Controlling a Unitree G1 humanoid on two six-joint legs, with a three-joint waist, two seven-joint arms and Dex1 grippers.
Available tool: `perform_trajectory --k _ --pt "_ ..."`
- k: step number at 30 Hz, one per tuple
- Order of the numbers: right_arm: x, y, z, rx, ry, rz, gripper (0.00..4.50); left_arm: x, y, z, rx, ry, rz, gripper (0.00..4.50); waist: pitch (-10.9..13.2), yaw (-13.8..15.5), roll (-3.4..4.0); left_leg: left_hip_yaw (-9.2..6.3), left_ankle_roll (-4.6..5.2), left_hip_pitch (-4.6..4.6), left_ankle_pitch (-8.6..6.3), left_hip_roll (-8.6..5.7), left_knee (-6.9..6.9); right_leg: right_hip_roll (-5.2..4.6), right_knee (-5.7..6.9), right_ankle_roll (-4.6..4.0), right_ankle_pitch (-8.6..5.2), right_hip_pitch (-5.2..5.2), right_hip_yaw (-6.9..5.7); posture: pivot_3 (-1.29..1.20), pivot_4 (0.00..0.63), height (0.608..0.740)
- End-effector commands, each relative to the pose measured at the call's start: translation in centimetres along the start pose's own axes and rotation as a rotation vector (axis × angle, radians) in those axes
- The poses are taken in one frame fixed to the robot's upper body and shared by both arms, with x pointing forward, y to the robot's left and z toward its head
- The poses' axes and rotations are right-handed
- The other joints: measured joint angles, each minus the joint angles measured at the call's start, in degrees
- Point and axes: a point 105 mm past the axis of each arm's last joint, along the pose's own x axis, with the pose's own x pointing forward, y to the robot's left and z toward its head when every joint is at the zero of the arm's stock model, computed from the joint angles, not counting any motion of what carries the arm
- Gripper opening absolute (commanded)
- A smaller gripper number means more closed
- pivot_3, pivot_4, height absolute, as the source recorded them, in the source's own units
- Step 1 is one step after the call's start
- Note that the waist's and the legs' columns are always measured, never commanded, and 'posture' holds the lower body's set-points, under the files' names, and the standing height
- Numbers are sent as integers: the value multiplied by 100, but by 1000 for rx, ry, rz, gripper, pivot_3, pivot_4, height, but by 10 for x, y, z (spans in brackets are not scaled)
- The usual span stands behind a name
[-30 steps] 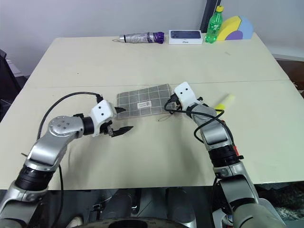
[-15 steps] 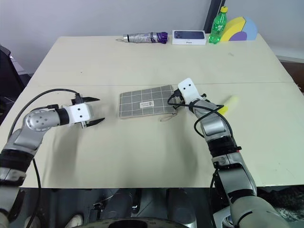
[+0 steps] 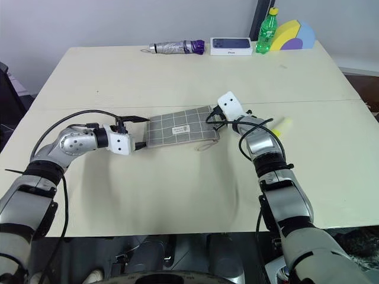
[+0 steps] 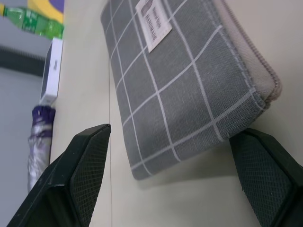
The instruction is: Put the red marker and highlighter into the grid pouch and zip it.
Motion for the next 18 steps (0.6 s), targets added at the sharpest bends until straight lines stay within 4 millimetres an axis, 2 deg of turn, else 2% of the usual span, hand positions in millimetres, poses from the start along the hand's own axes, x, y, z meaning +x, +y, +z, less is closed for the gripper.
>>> perform_trajectory --k 1,12,15,17,18 --pt "5 28 19 -49 -67 124 0 4 -9 3 25 -24 -44 4103 0 -27 0 0 0 0 0 0 0 0 0 0 0 0 0 0 150 740" --pt "5 48 25 -78 -100 208 0 -2 -10 10 38 -84 -34 4103 0 -89 0 -4 -2 0 1 0 -2 1 6 0 0 -5 0 0 150 740" --pt "6 49 24 -79 -97 205 0 -6 -11 10 31 -90 -32 3332 0 -93 0 -4 -2 0 1 0 -3 1 7 0 0 -6 0 0 150 740" --pt "6 48 23 -79 -98 200 0 -9 -11 11 23 -94 -25 2405 0 -94 0 -4 -3 -1 2 0 -4 2 8 0 0 -9 0 0 150 740" --pt "6 48 24 -78 -100 194 0 -10 -11 11 19 -95 -20 1793 0 -97 0 -4 -4 -1 2 1 -5 2 9 0 0 -10 0 0 150 740"
